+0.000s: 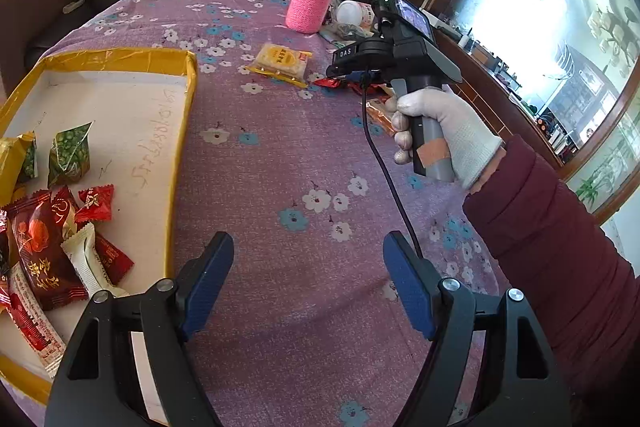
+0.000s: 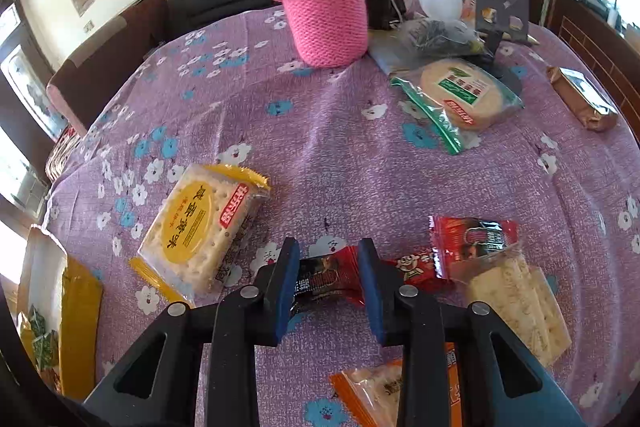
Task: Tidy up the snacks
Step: 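Grasp an orange-and-white cracker pack with the right tool while the left tool approaches a red candy, then lift a cream biscuit pack with the right tool while the left tool grasps the red candy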
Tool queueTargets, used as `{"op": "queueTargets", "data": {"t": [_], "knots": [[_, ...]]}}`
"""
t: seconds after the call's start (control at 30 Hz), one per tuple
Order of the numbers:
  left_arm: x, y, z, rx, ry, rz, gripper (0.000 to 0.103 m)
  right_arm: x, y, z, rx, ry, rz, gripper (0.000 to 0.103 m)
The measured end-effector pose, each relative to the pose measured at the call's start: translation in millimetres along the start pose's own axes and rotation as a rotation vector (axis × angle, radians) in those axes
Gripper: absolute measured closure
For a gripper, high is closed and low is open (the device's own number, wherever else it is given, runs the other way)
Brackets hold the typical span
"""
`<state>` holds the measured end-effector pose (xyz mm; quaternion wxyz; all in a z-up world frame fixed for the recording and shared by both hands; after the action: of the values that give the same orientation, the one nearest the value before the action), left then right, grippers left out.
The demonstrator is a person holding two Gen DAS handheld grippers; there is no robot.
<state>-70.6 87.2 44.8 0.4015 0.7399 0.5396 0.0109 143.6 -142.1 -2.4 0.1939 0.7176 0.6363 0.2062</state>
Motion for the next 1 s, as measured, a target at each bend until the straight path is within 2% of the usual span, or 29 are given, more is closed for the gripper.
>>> {"op": "queueTargets", "data": {"t": [0.03, 0.13, 0.2, 0.3, 0.37, 0.43, 0.5, 0.57, 0.6, 0.63, 0.8, 0.93, 1.0], "knots": [[1, 0, 0, -0.001, 0.001, -0.004, 0.026, 5, -4, -2, 0.000, 0.010, -0.031, 0.085], [3, 1, 0, -0.003, 0.003, -0.023, 0.026, 20, -25, -10, 0.040, 0.049, -0.132, 0.089], [2, 0, 0, -0.003, 0.005, -0.028, 0.026, 31, -42, -20, 0.038, 0.057, -0.219, 0.089], [-2, -2, -1, -0.002, 0.014, -0.022, 0.026, 39, -70, -39, 0.092, 0.171, -0.311, 0.088], [-6, -3, -2, -0.005, 0.014, -0.014, 0.026, 37, -89, -57, 0.132, 0.287, -0.350, 0.087], [-11, -3, -2, -0.007, 0.020, 0.001, 0.026, 24, -97, -79, 0.101, 0.327, -0.329, 0.087], [-15, -5, 1, 0.002, 0.019, 0.013, 0.026, -4, -90, -95, 0.039, 0.316, -0.249, 0.084], [-22, -7, 6, 0.016, 0.018, 0.029, 0.026, -40, -78, -107, -0.047, 0.220, -0.145, 0.076], [-24, -8, 8, 0.021, 0.017, 0.035, 0.026, -53, -73, -108, -0.069, 0.174, -0.109, 0.069], [-28, -10, 13, 0.033, 0.015, 0.046, 0.026, -68, -67, -107, -0.082, 0.139, -0.064, 0.068], [-40, -11, 25, 0.067, 0.019, 0.079, 0.026, -100, -46, -80, -0.092, 0.099, 0.044, 0.064], [-39, -10, 29, 0.077, 0.040, 0.080, 0.026, -104, -32, -54, -0.079, 0.040, 0.079, 0.052], [-35, -9, 31, 0.082, 0.044, 0.070, 0.026, -106, -24, -41, -0.068, 0.039, 0.086, 0.047]]}}
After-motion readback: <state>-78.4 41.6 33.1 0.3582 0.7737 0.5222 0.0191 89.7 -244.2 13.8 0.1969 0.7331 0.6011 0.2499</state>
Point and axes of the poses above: each gripper's, at about its wrist camera, not at the fingertips, and z roughly the way its jaws point, x to its left, y to its top, the point moved 1 cm from there along z, roughly the way its jaws point, and after that the axes turned 8 degrees about -y, right-handed, at the moved point
